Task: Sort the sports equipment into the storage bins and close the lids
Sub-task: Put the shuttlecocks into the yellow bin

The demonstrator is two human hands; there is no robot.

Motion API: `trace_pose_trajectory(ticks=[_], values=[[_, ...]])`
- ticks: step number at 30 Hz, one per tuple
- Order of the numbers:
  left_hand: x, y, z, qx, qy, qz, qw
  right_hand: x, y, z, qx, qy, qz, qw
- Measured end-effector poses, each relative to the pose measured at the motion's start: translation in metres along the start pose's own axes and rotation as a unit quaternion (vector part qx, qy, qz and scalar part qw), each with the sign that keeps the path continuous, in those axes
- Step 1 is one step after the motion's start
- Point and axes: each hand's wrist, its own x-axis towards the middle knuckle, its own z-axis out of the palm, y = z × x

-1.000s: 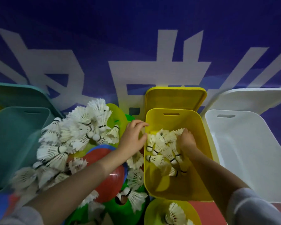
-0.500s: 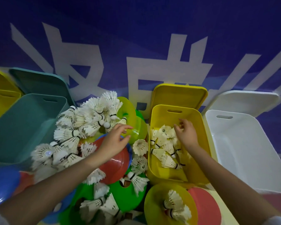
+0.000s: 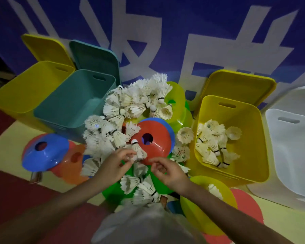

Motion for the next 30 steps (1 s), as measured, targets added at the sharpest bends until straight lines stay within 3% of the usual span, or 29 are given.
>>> trace_pose_trajectory(ticks=[8,15,22,30], values=[[-0.084,-0.086,0.047,-0.052,-0.052,-0.105,0.992,-0.023,0.068,0.047,-0.175,-0.148,0.000,0.973],[-0.094,-0.094,0.079,-0.111,-0.088,-0.218,0.966,-0.009,0.083,0.064,-0.385,-0.187,-0.089,0.899],[-0.096,-0.094,0.099,-0.100,-0.063,-0.212,0.970,-0.006,0.082,0.074,-0.419,-0.161,-0.099,0.888],[-0.103,-0.099,0.105,-0.078,-0.026,-0.221,0.972,-0.014,0.078,0.073,-0.307,-0.116,-0.065,0.942]])
